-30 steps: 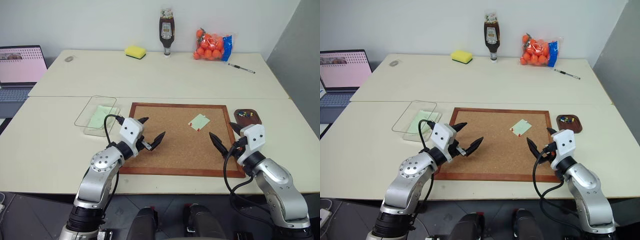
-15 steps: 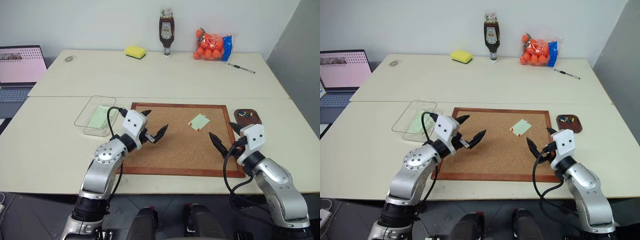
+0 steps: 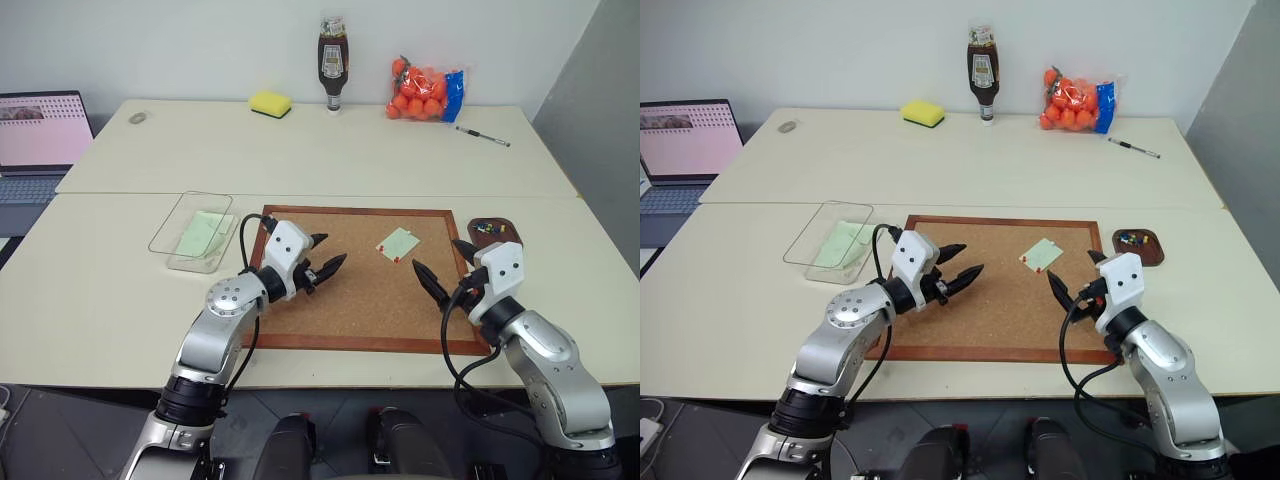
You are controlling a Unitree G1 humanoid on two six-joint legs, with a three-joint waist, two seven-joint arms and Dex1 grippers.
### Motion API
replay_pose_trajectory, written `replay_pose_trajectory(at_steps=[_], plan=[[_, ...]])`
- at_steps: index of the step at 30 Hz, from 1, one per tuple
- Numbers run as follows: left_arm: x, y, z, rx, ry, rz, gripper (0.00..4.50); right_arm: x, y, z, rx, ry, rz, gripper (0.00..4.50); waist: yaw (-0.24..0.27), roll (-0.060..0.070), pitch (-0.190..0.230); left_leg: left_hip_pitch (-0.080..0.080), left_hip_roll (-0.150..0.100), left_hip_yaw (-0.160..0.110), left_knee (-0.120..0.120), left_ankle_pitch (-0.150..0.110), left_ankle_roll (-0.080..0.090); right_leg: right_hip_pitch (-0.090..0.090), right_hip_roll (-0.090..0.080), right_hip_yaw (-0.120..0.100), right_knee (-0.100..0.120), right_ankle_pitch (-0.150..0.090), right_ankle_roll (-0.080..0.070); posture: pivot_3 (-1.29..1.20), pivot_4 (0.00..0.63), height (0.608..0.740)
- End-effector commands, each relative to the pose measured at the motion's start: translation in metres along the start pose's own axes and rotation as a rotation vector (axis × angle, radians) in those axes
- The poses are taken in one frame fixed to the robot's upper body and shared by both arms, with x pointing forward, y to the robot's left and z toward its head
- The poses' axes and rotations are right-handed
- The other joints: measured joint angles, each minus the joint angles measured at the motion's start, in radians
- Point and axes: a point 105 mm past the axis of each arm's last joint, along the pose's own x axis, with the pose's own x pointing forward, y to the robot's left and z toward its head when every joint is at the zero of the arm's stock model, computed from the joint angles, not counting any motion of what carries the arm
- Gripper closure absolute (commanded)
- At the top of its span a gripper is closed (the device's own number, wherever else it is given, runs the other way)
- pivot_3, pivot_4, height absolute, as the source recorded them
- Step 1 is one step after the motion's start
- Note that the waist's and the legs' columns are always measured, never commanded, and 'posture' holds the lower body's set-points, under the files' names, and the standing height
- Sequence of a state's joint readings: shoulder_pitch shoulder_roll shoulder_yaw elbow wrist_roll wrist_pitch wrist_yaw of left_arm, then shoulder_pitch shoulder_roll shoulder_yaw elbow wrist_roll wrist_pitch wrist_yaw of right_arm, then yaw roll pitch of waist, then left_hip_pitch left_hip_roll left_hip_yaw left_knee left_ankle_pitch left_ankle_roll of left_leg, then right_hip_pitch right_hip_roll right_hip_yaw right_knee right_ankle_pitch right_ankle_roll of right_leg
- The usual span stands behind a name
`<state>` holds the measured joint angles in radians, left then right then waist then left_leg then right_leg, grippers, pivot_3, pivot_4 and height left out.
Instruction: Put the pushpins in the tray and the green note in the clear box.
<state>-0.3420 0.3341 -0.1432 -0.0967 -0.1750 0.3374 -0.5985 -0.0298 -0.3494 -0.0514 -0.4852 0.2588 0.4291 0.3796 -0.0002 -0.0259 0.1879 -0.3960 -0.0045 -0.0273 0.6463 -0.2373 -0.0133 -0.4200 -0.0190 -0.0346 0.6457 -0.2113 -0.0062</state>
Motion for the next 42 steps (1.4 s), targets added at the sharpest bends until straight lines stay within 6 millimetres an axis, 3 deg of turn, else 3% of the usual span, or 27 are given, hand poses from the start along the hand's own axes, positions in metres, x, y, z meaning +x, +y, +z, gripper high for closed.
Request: replay_pose_trajectory(at_steps=[1,10,12,19,23,36,42], plan=[[0.005,0.002,0.010,0.033,-0.026,0.001,2.64,0.003,-0.001,0.019,0.004,-0.050,0.014,0.00,0.000,0.000,0.000,0.000,0.000,0.000,0.000,0.000,0.000,0.000,0.000,0.000,0.000,0.000,0.000,0.00,0.150,0.740],[0.005,-0.006,-0.005,0.016,0.043,-0.057,4.28,0.023,-0.009,0.011,-0.002,0.051,0.059,0.00,-0.001,0.000,0.000,0.000,0.000,0.000,0.000,0.000,0.000,0.000,0.000,0.000,0.000,0.000,0.000,0.00,0.150,0.740],[0.005,-0.008,-0.008,0.013,0.055,-0.063,4.43,0.029,-0.011,0.009,-0.015,0.066,0.062,0.00,-0.004,0.000,0.000,0.000,0.000,0.001,0.000,0.000,0.000,0.000,0.000,0.000,0.000,0.000,0.000,0.00,0.150,0.740],[0.003,-0.016,-0.022,-0.016,0.103,-0.094,4.47,0.050,-0.020,0.010,-0.029,0.074,0.047,0.00,-0.002,0.000,0.000,0.000,0.000,0.001,0.000,0.000,0.000,0.000,0.000,0.000,0.000,0.001,0.001,0.00,0.150,0.740],[0.002,-0.020,-0.042,-0.037,0.179,-0.093,4.47,0.071,-0.026,0.007,-0.024,0.091,0.044,0.00,-0.004,0.000,0.000,0.000,0.000,0.001,0.000,0.000,0.000,0.000,0.000,0.001,0.000,0.001,0.001,0.00,0.150,0.740],[0.003,-0.022,-0.044,-0.022,0.193,-0.091,4.47,0.105,-0.032,-0.017,0.000,0.154,0.053,0.00,-0.003,0.001,0.000,0.001,-0.001,0.002,0.000,0.000,0.000,0.000,0.000,0.001,0.001,0.001,0.000,0.00,0.150,0.740],[0.001,-0.023,-0.045,-0.023,0.195,-0.089,4.50,0.107,-0.034,-0.023,0.013,0.160,0.049,1.16,-0.003,0.001,-0.001,0.001,0.000,0.002,0.000,0.000,0.000,0.000,0.000,0.002,0.001,0.001,0.000,0.00,0.150,0.740]])
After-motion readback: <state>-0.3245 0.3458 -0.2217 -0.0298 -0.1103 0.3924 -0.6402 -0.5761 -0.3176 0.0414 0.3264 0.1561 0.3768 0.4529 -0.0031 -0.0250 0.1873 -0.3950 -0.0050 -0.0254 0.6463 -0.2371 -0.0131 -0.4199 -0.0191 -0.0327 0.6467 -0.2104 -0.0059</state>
